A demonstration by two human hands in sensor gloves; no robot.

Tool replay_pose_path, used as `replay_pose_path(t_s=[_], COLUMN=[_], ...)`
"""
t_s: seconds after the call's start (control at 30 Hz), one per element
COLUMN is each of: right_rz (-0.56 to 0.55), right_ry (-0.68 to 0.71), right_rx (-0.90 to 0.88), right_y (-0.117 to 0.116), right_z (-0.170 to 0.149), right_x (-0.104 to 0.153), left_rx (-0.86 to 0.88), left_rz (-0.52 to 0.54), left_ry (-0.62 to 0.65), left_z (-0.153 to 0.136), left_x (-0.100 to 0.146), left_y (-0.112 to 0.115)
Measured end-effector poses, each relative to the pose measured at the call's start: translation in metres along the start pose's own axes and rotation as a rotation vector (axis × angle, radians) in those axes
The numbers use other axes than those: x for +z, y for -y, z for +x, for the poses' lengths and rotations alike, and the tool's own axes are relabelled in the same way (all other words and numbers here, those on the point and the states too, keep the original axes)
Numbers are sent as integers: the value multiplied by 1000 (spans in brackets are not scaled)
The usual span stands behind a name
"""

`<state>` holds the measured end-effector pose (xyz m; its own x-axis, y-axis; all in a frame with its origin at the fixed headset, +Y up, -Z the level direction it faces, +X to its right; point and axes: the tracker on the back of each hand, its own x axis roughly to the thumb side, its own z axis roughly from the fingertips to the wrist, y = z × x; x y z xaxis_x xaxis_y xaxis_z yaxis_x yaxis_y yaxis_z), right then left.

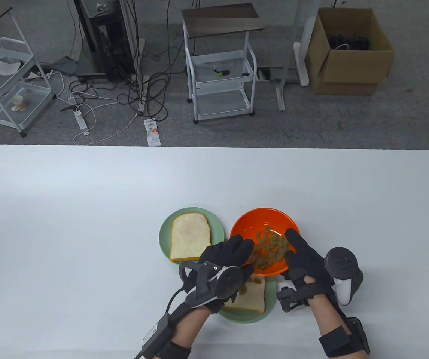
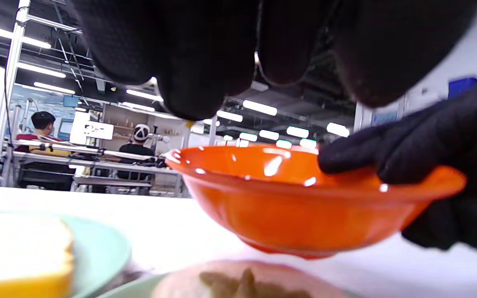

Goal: Sprinkle raisins onto toast

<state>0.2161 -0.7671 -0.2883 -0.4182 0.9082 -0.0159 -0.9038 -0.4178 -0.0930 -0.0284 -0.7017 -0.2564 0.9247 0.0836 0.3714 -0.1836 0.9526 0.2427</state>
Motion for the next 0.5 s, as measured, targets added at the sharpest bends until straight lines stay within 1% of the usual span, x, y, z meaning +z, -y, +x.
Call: replay_pose_path(t_s=[0.1,0.13,0.17,0.2,0.27,0.37,0.43,0.5], right_rz=[72,85,99,114,124,134,143,148], right_ry=[45,54,75,92,130,126,96,53], right_rx=[-18,-22,-29,-11,0,-6,-45,-95], right_y=[-20,-24,-32,-38,-46,-54,-54,-55], right_z=[12,15,21,26,31,35,33,29], right_x=[12,16,22,27,36,44,44,43], left_rx=[-147,-176,-236,-283,-273,-211,-151,-85], left_rz=[-139,-171,-249,-358,-469,-466,-402,-377], left_ry=[-20,-22,-53,-95,-121,-157,-141,-131], left_z=[9,10,13,14,13,9,7,7], left_x=[0,-1,-1,-2,-3,-4,-4,-5], left_y=[5,7,9,12,16,17,17,18])
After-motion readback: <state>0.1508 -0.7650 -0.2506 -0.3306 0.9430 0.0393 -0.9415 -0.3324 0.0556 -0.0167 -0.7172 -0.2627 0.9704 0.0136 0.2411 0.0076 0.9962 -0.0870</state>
